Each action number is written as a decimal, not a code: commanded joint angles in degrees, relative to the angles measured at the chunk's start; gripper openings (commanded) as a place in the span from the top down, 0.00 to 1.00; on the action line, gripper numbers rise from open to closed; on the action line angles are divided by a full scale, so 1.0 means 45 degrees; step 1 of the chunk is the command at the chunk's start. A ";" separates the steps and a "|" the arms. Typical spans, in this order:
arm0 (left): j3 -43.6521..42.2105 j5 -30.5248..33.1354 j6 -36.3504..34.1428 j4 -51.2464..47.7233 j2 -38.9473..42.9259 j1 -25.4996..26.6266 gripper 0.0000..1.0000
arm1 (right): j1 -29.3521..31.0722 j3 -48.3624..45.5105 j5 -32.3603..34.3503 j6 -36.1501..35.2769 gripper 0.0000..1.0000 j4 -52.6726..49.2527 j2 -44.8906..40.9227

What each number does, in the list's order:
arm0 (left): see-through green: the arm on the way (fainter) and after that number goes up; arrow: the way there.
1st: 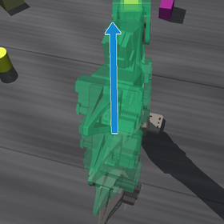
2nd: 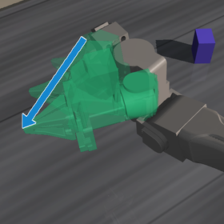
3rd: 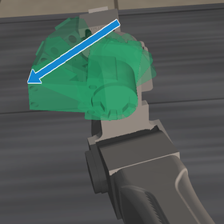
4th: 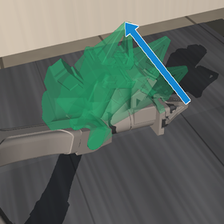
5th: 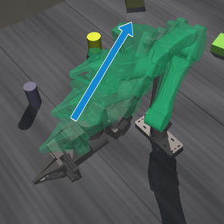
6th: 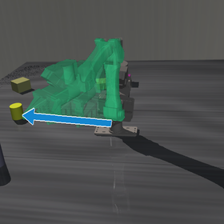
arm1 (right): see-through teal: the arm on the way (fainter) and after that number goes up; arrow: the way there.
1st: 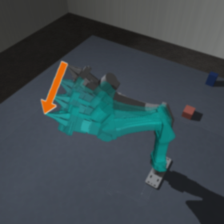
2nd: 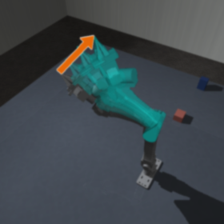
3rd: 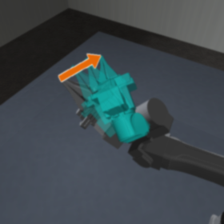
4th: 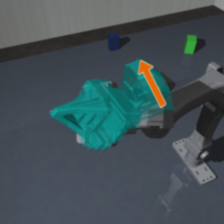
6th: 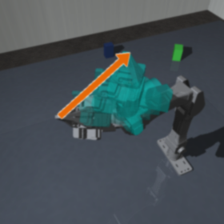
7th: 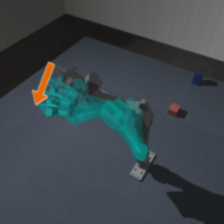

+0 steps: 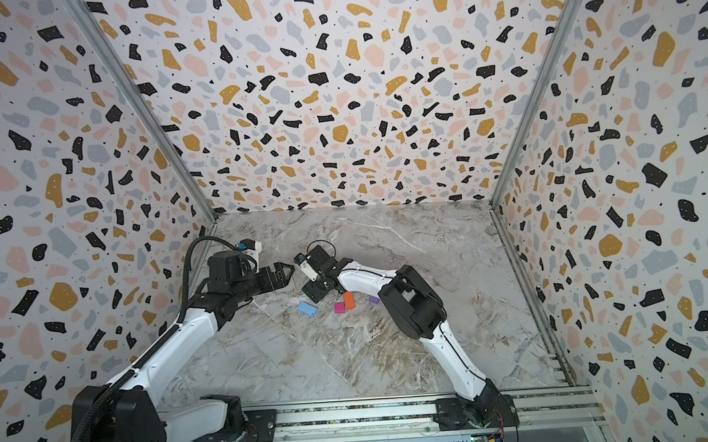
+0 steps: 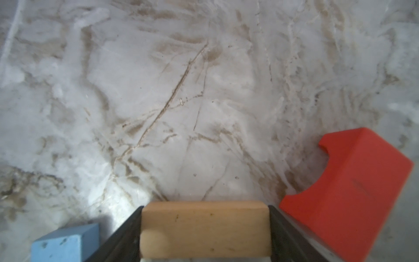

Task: Build the wood block tower
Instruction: 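Close the right gripper on the wood bar and lift it out, then carry the held wood bar over the two-bar stack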

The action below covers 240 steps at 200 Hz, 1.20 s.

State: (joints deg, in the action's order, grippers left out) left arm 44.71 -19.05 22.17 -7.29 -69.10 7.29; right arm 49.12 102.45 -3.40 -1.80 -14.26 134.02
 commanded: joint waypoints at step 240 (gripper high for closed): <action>-0.0209 -0.1501 0.0441 0.1088 -0.0752 0.1520 0.00 | -0.2040 -0.7264 0.2279 0.6887 0.35 -0.2755 -0.8607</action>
State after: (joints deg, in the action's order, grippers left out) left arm 44.16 -24.21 23.64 -4.80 -72.31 13.41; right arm 40.56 74.35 4.34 26.59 -25.30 100.31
